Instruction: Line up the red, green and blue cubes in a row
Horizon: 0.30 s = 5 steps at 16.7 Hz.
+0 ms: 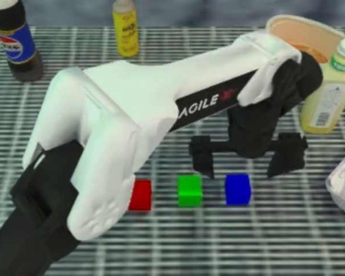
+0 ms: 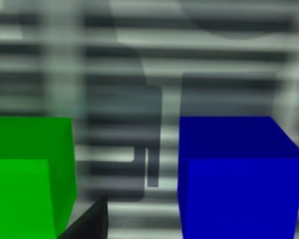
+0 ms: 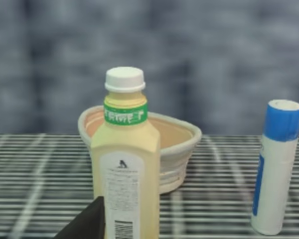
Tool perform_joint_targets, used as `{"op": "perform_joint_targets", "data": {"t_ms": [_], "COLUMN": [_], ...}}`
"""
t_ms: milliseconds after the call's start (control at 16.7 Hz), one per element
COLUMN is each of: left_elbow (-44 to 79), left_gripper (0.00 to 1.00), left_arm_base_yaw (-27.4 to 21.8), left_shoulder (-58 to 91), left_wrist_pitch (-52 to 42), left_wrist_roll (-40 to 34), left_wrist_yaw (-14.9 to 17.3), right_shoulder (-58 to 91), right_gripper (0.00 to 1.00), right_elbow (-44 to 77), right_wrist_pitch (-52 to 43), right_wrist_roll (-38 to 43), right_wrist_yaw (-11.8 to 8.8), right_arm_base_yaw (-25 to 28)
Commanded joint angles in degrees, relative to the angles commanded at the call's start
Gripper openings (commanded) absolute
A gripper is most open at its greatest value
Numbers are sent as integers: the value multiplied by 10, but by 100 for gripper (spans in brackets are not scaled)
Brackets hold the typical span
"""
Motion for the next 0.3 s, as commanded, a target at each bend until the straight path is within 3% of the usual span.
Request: {"op": "perform_joint_targets", "data": {"t_ms": [300], "left_elbow": [73], "left_gripper": [100], "left_arm_base_yaw": [6], "left_shoulder": [-8], "left_wrist_pitch": [-82], "left_wrist_roll": [-1], "left_wrist_yaw": [-2], "right_shoulder": [0], "right_gripper": [100], "right_elbow": [0], "right_wrist_pitch": [0], "right_wrist_roll": [0], "right_wrist_yaw": [0], "right_arm_base_yaw": [0]}}
